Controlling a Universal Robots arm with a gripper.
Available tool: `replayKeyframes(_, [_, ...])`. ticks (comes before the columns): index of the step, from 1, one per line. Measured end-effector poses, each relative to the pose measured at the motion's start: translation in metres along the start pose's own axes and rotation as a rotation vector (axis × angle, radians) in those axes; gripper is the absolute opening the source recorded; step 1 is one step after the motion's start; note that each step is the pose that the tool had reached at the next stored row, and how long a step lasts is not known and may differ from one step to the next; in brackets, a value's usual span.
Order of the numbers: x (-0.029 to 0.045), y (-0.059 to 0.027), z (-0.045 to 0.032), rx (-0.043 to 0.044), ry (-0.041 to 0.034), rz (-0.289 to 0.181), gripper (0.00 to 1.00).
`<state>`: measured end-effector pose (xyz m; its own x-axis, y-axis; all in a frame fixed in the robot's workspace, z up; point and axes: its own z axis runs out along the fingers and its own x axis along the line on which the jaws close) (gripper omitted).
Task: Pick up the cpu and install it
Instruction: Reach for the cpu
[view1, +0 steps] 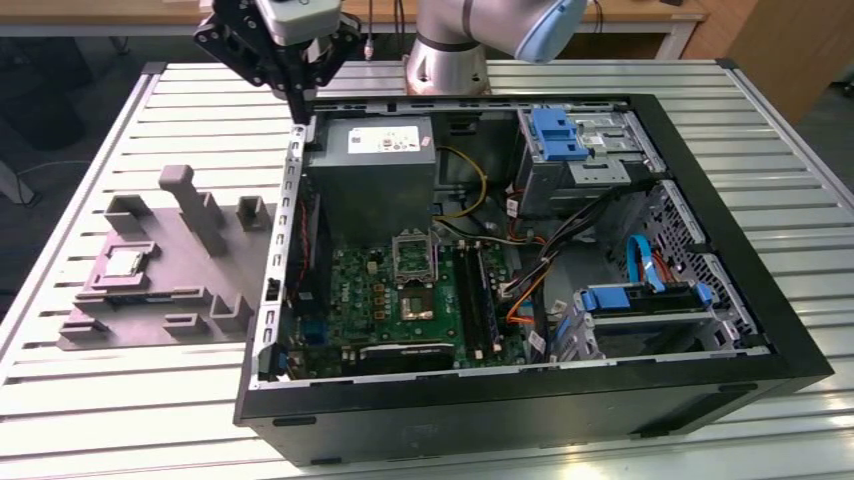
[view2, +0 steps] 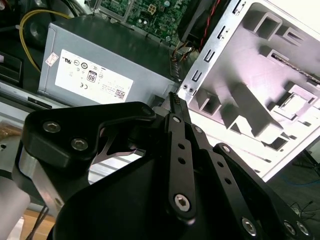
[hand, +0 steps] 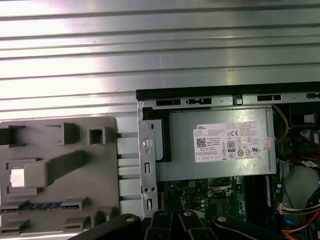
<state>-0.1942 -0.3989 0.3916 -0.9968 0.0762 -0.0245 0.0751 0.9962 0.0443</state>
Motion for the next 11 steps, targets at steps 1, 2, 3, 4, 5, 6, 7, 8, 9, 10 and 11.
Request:
replayKeyframes(1, [0.0004, 0.0000, 0.0000, -0.0001, 0.0000, 0.000, 0.11])
replayKeyframes(2, [0.0008, -0.0001, 0.0000, 0.0000, 0.0000, 0.000, 0.11])
replayKeyframes(3, [0.0012, -0.0001, 0.0000, 0.0000, 0.0000, 0.000, 0.11])
replayKeyframes(4, [0.0017, -0.0001, 0.0000, 0.0000, 0.0000, 0.000, 0.11])
replayKeyframes(5, [0.0021, -0.0002, -0.0001, 0.0000, 0.0000, 0.000, 0.11])
replayKeyframes(6, [0.0026, -0.0002, -0.0001, 0.0000, 0.0000, 0.000, 0.11])
replayKeyframes(7, [0.0030, -0.0002, -0.0001, 0.0000, 0.0000, 0.000, 0.11])
replayKeyframes(8, [0.0034, -0.0003, -0.0001, -0.0001, 0.0000, 0.000, 0.11])
replayKeyframes(9, [0.0038, -0.0003, -0.0001, 0.0000, 0.0000, 0.000, 0.11])
replayKeyframes(10, [0.0042, -0.0003, -0.0001, 0.0000, 0.0000, 0.000, 0.11])
replayKeyframes(11, [0.0045, -0.0003, -0.0001, 0.0000, 0.0000, 0.000, 0.11])
